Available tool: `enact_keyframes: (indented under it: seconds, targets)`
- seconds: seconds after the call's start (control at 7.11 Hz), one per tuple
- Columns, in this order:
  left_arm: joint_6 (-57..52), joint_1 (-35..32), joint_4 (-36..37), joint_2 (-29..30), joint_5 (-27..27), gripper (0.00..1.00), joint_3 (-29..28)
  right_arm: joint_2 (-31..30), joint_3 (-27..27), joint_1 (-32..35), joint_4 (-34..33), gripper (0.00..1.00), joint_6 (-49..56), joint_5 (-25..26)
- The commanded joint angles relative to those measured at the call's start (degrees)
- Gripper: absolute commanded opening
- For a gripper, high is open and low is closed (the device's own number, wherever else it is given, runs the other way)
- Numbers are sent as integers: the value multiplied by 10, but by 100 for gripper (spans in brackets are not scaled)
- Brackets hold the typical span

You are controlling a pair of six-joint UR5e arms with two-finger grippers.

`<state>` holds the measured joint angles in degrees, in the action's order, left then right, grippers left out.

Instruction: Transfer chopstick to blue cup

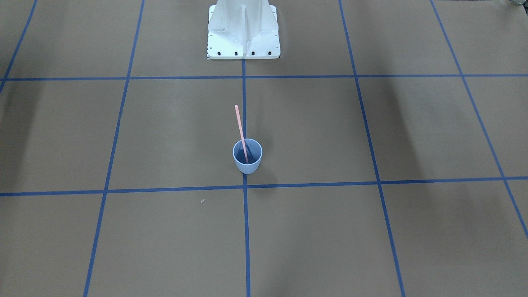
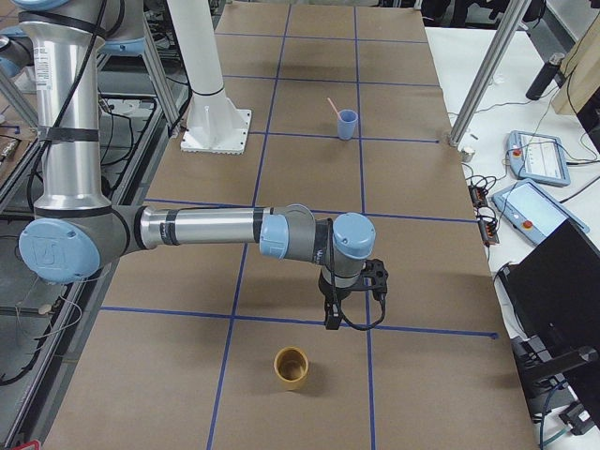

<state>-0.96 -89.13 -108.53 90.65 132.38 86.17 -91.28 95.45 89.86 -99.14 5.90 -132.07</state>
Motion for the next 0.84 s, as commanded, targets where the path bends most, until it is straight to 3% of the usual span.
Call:
enact_keyframes:
  seconds: [0.0, 0.7]
  targets:
    - [17, -1, 2, 1, -1, 98, 1, 0, -1, 1, -1, 100, -1, -6]
    - [17, 1, 12, 10, -17, 98, 1, -1, -11, 9, 0, 100, 0, -14]
